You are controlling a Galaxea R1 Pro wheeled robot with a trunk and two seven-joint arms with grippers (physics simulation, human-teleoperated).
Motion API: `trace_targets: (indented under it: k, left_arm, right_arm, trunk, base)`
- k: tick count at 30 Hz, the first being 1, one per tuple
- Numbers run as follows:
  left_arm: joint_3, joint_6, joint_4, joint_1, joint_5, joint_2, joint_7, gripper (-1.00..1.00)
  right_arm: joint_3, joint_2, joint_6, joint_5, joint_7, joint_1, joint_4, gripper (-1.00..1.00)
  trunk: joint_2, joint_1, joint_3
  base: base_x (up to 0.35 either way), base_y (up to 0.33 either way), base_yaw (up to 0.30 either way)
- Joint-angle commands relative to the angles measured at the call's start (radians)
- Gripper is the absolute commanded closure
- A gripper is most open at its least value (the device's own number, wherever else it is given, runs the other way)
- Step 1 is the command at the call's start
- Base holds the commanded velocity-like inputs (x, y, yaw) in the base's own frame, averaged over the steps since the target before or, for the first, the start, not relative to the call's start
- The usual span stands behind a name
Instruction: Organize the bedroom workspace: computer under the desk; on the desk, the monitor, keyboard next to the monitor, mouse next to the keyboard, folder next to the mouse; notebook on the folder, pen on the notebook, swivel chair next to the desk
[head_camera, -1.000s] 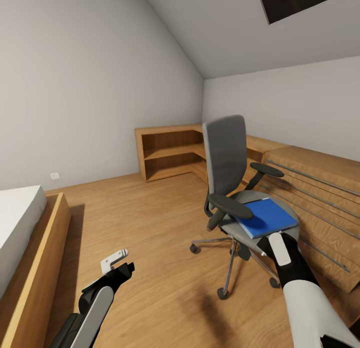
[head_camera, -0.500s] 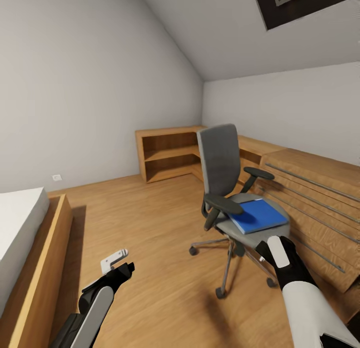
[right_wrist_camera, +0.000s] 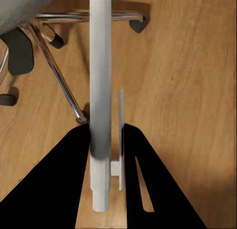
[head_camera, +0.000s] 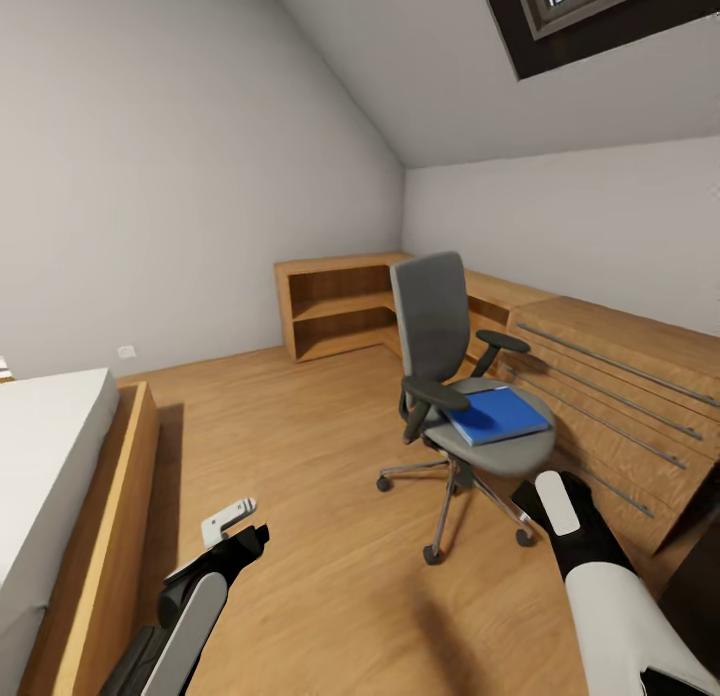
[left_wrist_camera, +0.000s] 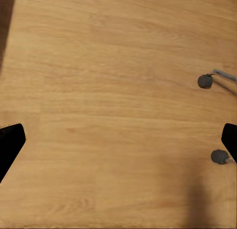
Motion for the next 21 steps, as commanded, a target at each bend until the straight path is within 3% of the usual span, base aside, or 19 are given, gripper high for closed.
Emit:
trace_targets:
  k: [1, 8, 10, 11, 12, 13, 17, 21]
  left_arm:
    - [-0.001, 0.002, -0.001, -0.001, 0.007, 0.000, 0.008, -1.00]
    - [-0.005, 0.002, 0.001, -0.001, 0.006, -0.001, 0.009, -1.00]
    - [-0.027, -0.001, -0.002, -0.001, 0.002, -0.001, 0.010, -1.00]
    - [-0.069, -0.004, -0.004, -0.001, 0.000, 0.001, 0.010, -1.00]
    - [-0.082, -0.004, -0.004, -0.001, -0.001, 0.002, 0.011, -1.00]
    - [-0.115, -0.006, -0.005, -0.001, -0.002, 0.003, 0.011, -1.00]
    - [-0.133, -0.007, -0.007, -0.001, -0.003, 0.003, 0.011, -1.00]
    - [-0.138, -0.008, -0.007, -0.001, -0.003, 0.003, 0.011, -1.00]
  right_arm:
    - [0.000, 0.000, 0.002, -0.008, -0.008, 0.000, -0.007, 1.00]
    - [0.000, 0.004, 0.003, -0.009, -0.008, 0.029, -0.150, 1.00]
    - [0.001, 0.007, 0.013, -0.010, -0.008, 0.064, -0.230, 1.00]
    - [0.002, 0.011, 0.032, -0.011, -0.007, 0.107, -0.325, 1.00]
    - [0.003, 0.012, 0.040, -0.011, -0.006, 0.120, -0.356, 1.00]
    - [0.006, 0.014, 0.085, -0.012, -0.003, 0.167, -0.457, 1.00]
    - [0.007, 0.016, 0.138, -0.013, -0.002, 0.202, -0.556, 1.00]
    - [0.006, 0.017, 0.166, -0.044, -0.005, 0.212, -0.630, 1.00]
  trunk:
    - [0.007, -0.005, 0.002]
    - [0.056, -0.032, 0.024]
    - [0.070, -0.039, 0.030]
    - [0.077, -0.043, 0.034]
    - [0.084, -0.047, 0.037]
    - [0.091, -0.051, 0.040]
    - [0.119, -0.066, 0.052]
    - [0.147, -0.081, 0.065]
  base:
    - [-0.339, 0.000, 0.000]
    - [-0.276, 0.000, 0.000]
    - [-0.083, 0.000, 0.000]
    - [-0.038, 0.000, 0.000]
    - [-0.030, 0.000, 0.000]
    - [-0.012, 0.000, 0.000]
    - [-0.006, 0.000, 0.000]
    - [-0.001, 0.000, 0.000]
